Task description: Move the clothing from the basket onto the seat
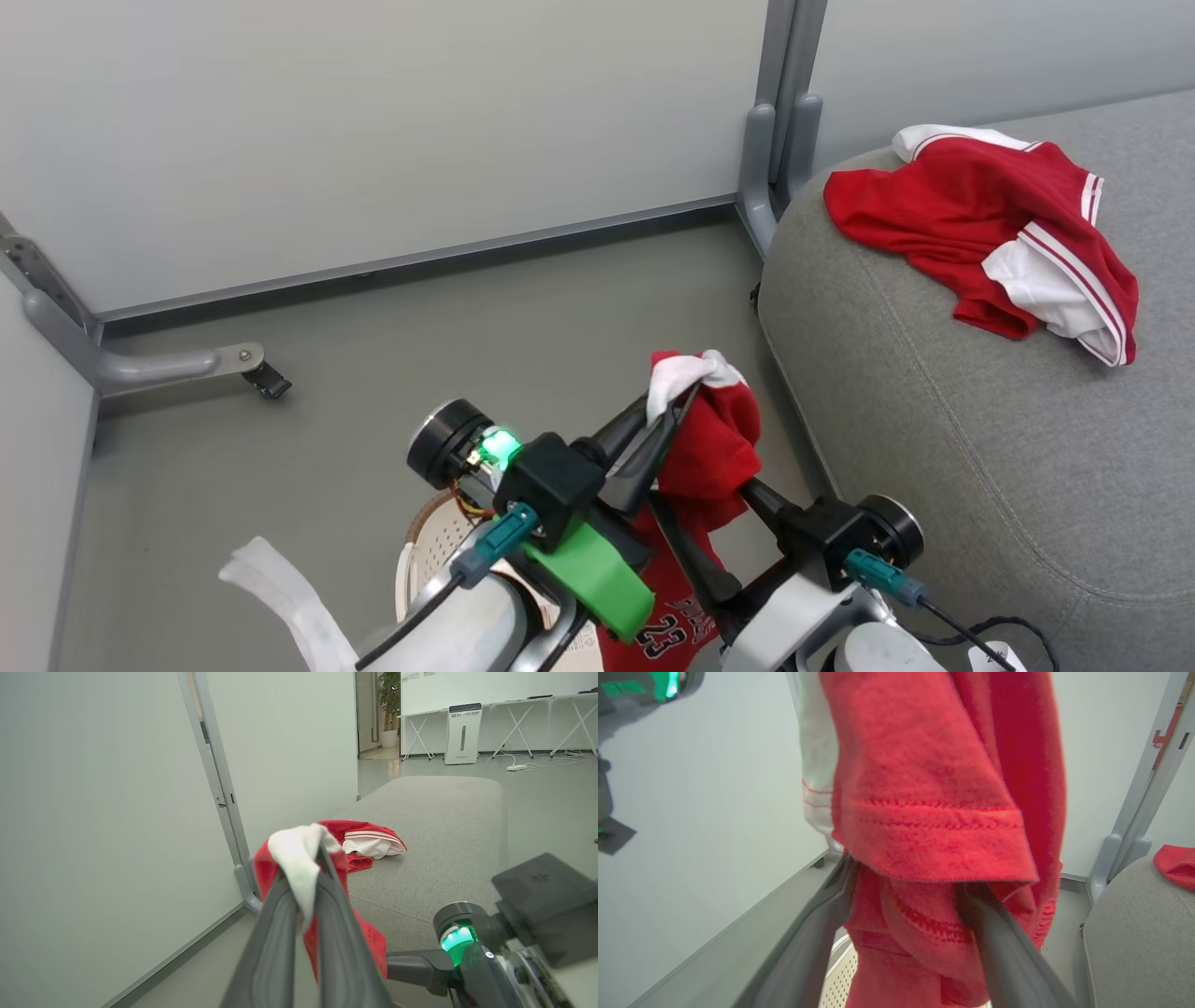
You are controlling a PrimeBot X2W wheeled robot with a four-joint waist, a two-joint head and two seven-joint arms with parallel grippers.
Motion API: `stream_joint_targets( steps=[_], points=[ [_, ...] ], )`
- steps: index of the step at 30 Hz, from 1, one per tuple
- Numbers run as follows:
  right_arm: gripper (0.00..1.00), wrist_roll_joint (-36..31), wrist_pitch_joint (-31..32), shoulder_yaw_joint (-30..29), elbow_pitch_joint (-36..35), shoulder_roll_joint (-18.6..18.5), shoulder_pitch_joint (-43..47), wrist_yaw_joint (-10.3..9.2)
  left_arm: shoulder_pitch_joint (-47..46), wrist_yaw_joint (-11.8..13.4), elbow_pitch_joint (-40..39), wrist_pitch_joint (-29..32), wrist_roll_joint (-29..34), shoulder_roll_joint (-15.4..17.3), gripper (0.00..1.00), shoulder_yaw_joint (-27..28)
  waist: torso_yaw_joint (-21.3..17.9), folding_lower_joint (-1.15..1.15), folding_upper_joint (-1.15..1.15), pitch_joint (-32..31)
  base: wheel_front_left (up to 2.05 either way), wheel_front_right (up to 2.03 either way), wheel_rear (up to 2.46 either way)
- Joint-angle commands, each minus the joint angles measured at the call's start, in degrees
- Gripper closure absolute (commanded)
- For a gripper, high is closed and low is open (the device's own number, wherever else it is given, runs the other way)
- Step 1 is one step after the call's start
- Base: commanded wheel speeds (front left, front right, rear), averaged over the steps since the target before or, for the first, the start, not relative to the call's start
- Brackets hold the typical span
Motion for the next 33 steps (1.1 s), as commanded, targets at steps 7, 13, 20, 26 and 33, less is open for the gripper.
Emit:
stream_joint_targets(
  steps=[7,13,20,26,33],
  points=[
    [1.00,-1.15,-0.03,-1.03,1.17,0.16,-1.14,-0.07,-1.20,-0.87,-1.95,1.35,-1.02,-1.12,1.00,-1.47,0.08,0.00,0.00,0.51,0.00,0.00,0.00],
    [1.00,-0.82,-0.03,-0.88,0.63,0.11,-0.39,-0.07,-0.78,-0.56,-0.57,1.58,-1.06,0.24,1.00,-1.34,-0.43,0.00,0.00,0.91,0.00,0.00,0.00],
    [1.00,-0.78,-0.03,-3.11,-0.23,-0.07,0.95,-0.07,0.95,-0.10,0.98,0.85,-2.27,1.40,1.00,-0.51,-0.96,0.00,0.00,1.76,0.00,0.00,0.00],
    [1.00,-0.77,-0.03,-4.22,-0.82,-0.61,1.67,-0.07,1.37,-0.27,1.84,0.93,-2.95,1.64,0.00,-0.76,-0.96,0.00,0.00,2.43,0.00,0.00,0.00],
    [1.00,-0.93,-0.03,-6.64,-1.67,-0.92,2.00,-0.07,1.40,0.02,2.44,0.47,-3.16,1.48,0.00,-1.06,-0.81,0.00,0.00,2.75,0.00,0.00,0.00]
  ],
)
